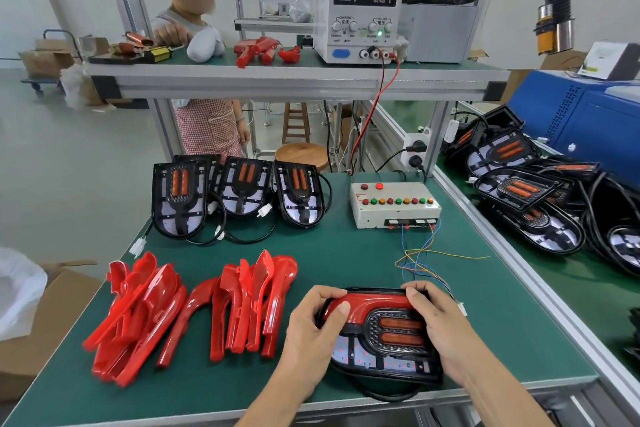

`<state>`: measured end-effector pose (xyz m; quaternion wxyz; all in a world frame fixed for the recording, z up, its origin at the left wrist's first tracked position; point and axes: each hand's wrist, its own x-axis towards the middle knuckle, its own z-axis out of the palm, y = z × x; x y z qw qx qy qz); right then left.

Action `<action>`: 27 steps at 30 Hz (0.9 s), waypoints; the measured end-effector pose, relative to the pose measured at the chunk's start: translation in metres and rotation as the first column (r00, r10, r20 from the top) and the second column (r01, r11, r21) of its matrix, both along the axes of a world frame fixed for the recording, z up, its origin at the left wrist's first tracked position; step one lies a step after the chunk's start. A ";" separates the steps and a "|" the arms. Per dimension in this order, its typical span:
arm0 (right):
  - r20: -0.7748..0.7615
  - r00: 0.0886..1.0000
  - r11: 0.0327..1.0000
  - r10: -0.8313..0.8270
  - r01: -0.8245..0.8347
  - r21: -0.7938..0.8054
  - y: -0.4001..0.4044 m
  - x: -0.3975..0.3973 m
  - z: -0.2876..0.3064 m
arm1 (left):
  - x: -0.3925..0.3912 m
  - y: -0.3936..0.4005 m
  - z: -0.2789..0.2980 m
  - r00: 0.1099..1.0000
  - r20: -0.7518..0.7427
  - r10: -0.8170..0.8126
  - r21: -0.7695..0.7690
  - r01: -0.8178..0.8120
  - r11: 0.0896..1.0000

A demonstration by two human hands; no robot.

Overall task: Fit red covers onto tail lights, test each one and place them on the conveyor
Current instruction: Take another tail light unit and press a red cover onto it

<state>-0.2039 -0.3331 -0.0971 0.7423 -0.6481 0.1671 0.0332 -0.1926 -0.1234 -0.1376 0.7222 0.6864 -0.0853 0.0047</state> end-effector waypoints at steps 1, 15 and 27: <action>0.004 1.000 1.000 -0.001 0.001 -0.001 0.000 0.000 0.000 | -0.001 0.000 0.001 1.000 0.015 -0.003 0.010 0.003 1.000; 0.008 0.998 0.995 -0.063 0.062 0.081 0.004 -0.005 0.002 | -0.006 -0.003 0.008 0.998 -0.054 -0.044 -0.071 0.041 0.997; -0.045 0.850 0.355 0.525 -0.267 -0.896 0.010 0.037 0.055 | 0.003 -0.002 0.016 0.989 -0.137 -0.054 -0.104 0.040 0.994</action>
